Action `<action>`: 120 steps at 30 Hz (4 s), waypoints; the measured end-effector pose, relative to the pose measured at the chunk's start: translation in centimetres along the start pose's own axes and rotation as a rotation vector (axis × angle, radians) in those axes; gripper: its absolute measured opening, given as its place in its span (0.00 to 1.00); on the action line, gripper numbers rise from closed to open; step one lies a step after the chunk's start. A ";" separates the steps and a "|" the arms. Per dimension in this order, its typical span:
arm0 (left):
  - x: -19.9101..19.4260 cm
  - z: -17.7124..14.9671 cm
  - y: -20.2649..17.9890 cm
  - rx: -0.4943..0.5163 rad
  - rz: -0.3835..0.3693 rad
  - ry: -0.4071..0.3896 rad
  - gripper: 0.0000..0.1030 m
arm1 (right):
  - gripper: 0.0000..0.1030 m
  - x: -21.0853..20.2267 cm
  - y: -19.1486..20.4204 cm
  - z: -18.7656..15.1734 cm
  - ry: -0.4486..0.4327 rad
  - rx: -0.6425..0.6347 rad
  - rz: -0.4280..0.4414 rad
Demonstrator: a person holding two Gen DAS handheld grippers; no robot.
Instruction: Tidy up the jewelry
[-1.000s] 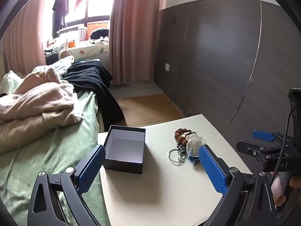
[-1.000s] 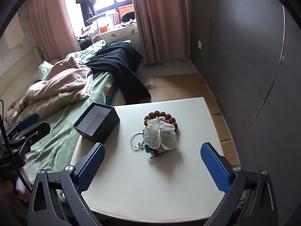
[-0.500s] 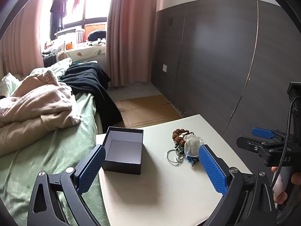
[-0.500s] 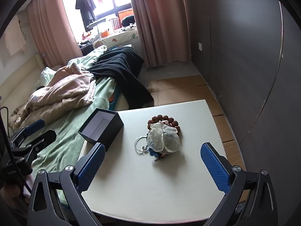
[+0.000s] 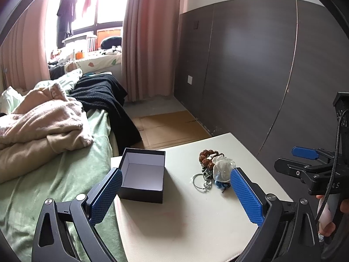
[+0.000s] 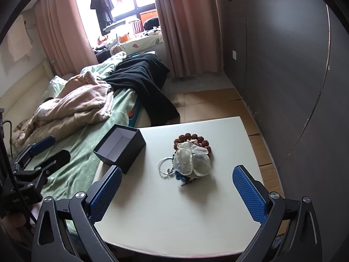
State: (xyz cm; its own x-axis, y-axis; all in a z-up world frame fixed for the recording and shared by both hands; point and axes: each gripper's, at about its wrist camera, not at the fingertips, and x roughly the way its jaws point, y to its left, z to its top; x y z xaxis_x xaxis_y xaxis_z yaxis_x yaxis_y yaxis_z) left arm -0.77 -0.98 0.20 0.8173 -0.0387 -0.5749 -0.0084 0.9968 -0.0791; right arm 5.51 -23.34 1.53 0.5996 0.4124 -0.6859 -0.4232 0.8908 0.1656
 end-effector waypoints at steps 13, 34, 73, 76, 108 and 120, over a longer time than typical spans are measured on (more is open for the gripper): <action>0.3 0.0 -0.1 -0.001 0.004 0.002 0.96 | 0.99 -0.1 0.3 -0.2 0.000 -0.010 0.001; 0.1 -0.2 0.1 0.000 0.003 -0.003 0.96 | 0.99 0.1 0.4 -0.2 0.005 -0.014 -0.004; 11.2 1.5 -2.5 0.003 -0.174 0.099 0.86 | 1.00 8.9 -10.2 1.7 0.145 0.410 -0.039; 12.5 1.3 -3.8 0.011 -0.193 0.122 0.86 | 0.99 9.7 -11.3 1.8 0.160 0.451 -0.046; 17.5 -1.4 -9.1 0.049 -0.134 0.250 0.02 | 0.99 9.1 -16.8 0.6 0.184 0.584 -0.058; 14.2 1.2 -5.1 -0.079 -0.182 0.145 0.00 | 0.99 11.2 -13.8 0.8 0.219 0.551 0.020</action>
State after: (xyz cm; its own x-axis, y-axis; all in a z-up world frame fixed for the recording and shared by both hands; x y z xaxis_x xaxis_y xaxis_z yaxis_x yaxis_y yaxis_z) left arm 11.59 -6.50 -6.58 0.7180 -0.2324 -0.6561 0.0816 0.9642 -0.2522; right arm 18.55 -30.88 -7.86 0.4164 0.4335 -0.7992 0.0166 0.8752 0.4834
